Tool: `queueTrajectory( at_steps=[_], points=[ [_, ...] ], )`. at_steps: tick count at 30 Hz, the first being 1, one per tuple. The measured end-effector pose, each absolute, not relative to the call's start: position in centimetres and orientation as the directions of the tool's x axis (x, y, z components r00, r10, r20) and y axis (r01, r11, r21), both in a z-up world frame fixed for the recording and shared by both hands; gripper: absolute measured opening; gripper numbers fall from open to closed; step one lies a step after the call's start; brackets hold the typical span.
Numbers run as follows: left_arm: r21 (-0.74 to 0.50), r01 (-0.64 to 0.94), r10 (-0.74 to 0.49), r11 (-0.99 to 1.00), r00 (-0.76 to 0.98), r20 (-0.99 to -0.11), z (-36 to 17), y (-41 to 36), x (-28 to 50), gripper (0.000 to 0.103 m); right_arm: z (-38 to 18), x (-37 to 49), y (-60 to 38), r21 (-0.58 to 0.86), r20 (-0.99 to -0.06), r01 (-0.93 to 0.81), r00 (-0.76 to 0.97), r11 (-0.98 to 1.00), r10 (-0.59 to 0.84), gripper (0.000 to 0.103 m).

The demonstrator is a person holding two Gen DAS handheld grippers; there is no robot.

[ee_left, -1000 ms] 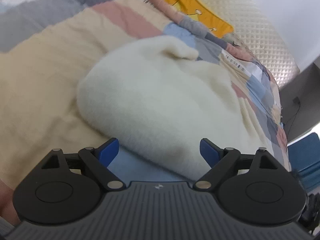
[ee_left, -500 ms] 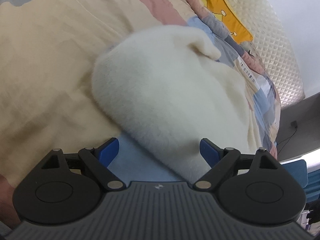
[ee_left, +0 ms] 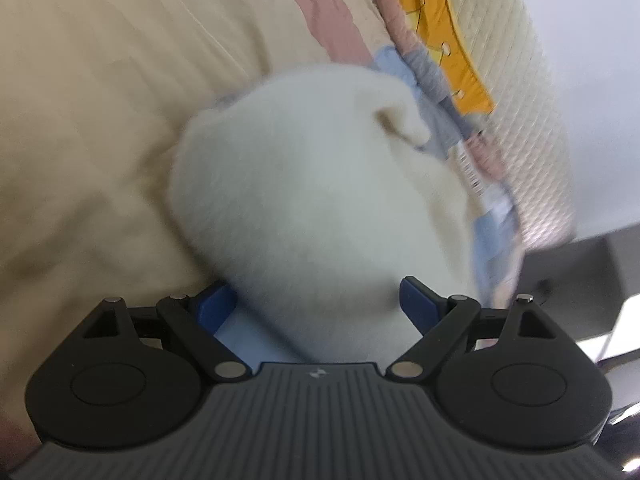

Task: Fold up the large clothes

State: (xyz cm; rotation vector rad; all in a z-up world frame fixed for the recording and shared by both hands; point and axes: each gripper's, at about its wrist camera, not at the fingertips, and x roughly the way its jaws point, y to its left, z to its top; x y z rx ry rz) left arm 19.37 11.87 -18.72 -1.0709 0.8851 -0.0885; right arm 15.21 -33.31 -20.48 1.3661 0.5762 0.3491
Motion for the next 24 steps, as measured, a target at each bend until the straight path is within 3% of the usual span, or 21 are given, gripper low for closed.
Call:
queueTrajectory(
  at_steps=[12,16,19,24],
  points=[
    [-0.761,-0.407,-0.416,0.506,0.657,-0.628,-19.8,11.4,21.8,0.079,-21.7,15.0,-33.3,0.953,-0.299,0.215,0.788,0.215,0.538,0.103],
    [-0.745,-0.411,-0.396,0.525,0.657,-0.642,-20.0,11.4,22.4,0.079,-22.2,14.0,-34.7,0.932,-0.361,0.292,0.818,0.216,0.447,0.103],
    [-0.740,-0.410,-0.387,0.533,0.660,-0.644,-20.1,11.2,22.4,0.078,-22.7,13.6,-35.5,0.935,-0.354,0.312,0.832,0.168,0.427,0.102],
    [-0.751,-0.418,-0.388,0.511,0.668,-0.635,-20.4,11.7,21.8,0.067,-22.2,13.6,-36.5,0.926,-0.374,0.322,0.850,0.196,0.371,0.099]
  ],
)
